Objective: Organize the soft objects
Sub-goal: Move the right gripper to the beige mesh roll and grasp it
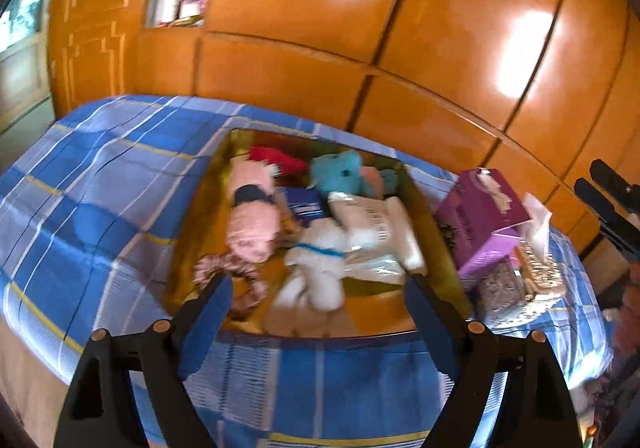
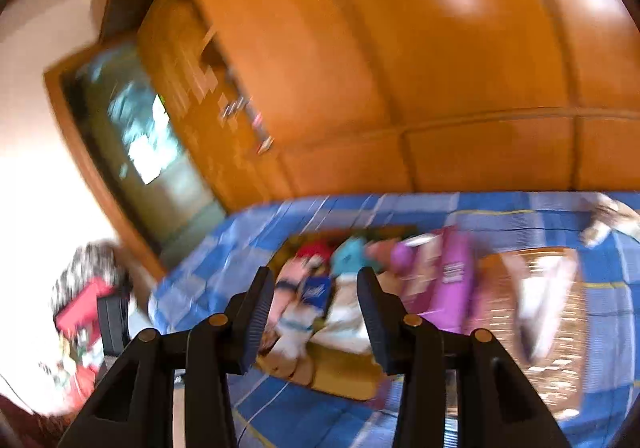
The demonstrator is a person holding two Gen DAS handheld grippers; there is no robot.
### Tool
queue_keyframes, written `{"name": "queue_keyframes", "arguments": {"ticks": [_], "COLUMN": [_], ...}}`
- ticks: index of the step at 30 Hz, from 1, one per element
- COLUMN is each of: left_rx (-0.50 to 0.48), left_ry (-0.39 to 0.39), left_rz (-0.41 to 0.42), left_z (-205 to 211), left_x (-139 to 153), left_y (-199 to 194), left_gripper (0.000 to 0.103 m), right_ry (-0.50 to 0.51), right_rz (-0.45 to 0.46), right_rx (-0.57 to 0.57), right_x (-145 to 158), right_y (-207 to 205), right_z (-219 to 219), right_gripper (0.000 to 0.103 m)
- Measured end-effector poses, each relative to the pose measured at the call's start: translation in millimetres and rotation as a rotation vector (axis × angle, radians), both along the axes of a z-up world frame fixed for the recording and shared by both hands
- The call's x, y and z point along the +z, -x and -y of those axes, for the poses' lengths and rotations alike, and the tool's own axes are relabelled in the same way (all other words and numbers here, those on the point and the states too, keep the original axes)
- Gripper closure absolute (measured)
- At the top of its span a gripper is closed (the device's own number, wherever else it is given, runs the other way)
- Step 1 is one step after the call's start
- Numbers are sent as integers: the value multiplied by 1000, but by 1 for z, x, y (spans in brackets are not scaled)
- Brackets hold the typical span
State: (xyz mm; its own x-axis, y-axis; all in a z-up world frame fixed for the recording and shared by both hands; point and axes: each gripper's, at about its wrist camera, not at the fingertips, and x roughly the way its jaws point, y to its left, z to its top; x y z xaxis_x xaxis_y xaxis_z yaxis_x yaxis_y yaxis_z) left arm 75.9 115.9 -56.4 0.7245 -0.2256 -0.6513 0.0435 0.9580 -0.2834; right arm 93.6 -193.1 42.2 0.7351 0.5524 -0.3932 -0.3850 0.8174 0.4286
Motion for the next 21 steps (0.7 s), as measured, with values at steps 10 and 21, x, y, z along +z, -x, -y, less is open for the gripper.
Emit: {"name": "queue_keyframes", "arguments": {"ticks": [10, 21], "left_rx": [-193, -404], "left_ry": [29, -19], "left_rz": [25, -7], "left_z": [70, 159], "left_x": [30, 55], "left_y": [-11, -27], "left_gripper": [11, 8], "right_ry": [97, 361], "right_rz": [-143, -387], "right_rx": [-437, -469], "right_x": [-50, -129], "right_y": [-13, -97], "right_z": [156, 245], "right_gripper": [38, 38]}}
